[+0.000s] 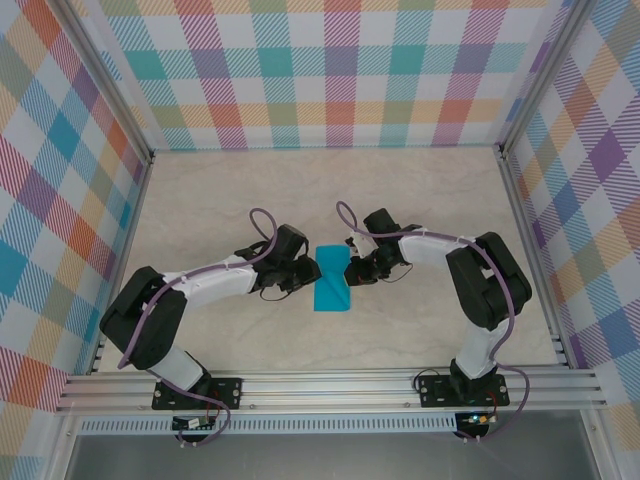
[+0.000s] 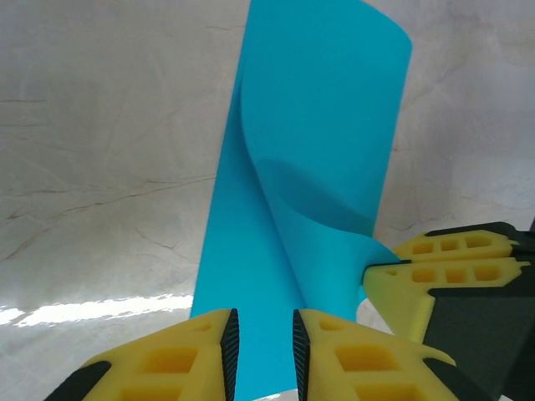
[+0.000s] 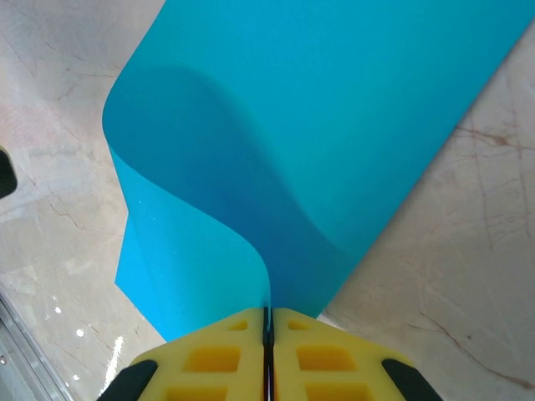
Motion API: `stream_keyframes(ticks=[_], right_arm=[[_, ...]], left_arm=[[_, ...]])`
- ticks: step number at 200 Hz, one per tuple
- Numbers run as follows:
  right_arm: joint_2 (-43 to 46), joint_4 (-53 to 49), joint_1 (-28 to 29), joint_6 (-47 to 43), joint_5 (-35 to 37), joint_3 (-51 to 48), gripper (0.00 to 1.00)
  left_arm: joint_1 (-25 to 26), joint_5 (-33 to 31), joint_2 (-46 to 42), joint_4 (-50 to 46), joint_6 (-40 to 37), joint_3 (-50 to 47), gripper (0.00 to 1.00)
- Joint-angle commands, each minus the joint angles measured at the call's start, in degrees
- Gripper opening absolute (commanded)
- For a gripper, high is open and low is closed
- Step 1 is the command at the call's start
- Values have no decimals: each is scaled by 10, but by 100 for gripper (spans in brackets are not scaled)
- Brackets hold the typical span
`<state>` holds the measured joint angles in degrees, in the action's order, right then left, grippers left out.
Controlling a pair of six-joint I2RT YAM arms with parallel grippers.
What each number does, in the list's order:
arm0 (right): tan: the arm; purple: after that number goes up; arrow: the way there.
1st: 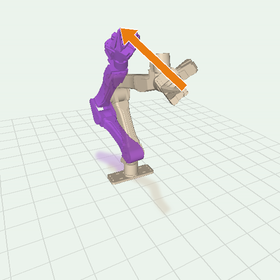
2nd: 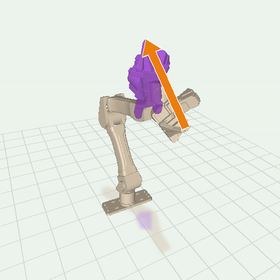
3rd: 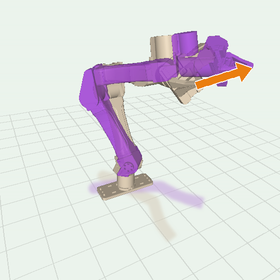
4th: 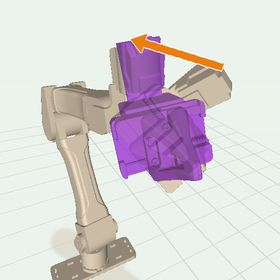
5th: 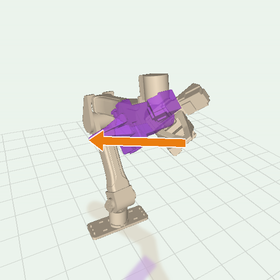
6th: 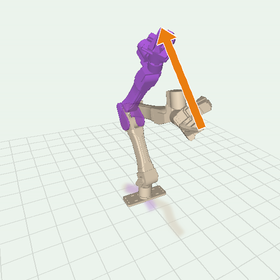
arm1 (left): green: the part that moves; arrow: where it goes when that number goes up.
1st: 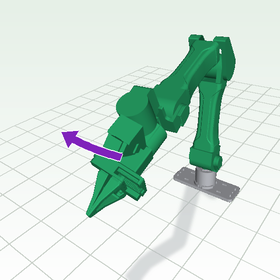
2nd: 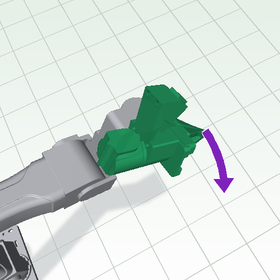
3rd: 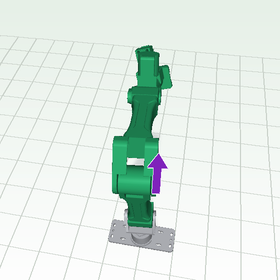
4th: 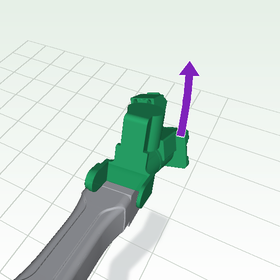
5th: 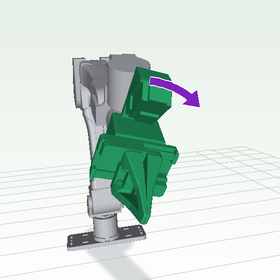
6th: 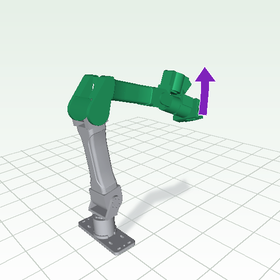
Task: Fold a paper plane with a square sheet of paper (pick it up from the middle)
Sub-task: Fold the triangle a second time at the center of the table.
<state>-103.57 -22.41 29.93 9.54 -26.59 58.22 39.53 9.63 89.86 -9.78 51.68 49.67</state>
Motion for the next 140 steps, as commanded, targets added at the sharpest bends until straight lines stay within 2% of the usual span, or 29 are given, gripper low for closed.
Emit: stream_keyframes(ticks=[1,98,140], right_arm=[[-10,-12,-4,-18,-3,15,10],[-20,-12,-4,-18,0,17,10],[-23,-11,-4,-18,1,17,10]], left_arm=[[11,17,12,31,12,3,26],[27,39,53,93,34,13,26],[28,51,98,118,38,36,26]])
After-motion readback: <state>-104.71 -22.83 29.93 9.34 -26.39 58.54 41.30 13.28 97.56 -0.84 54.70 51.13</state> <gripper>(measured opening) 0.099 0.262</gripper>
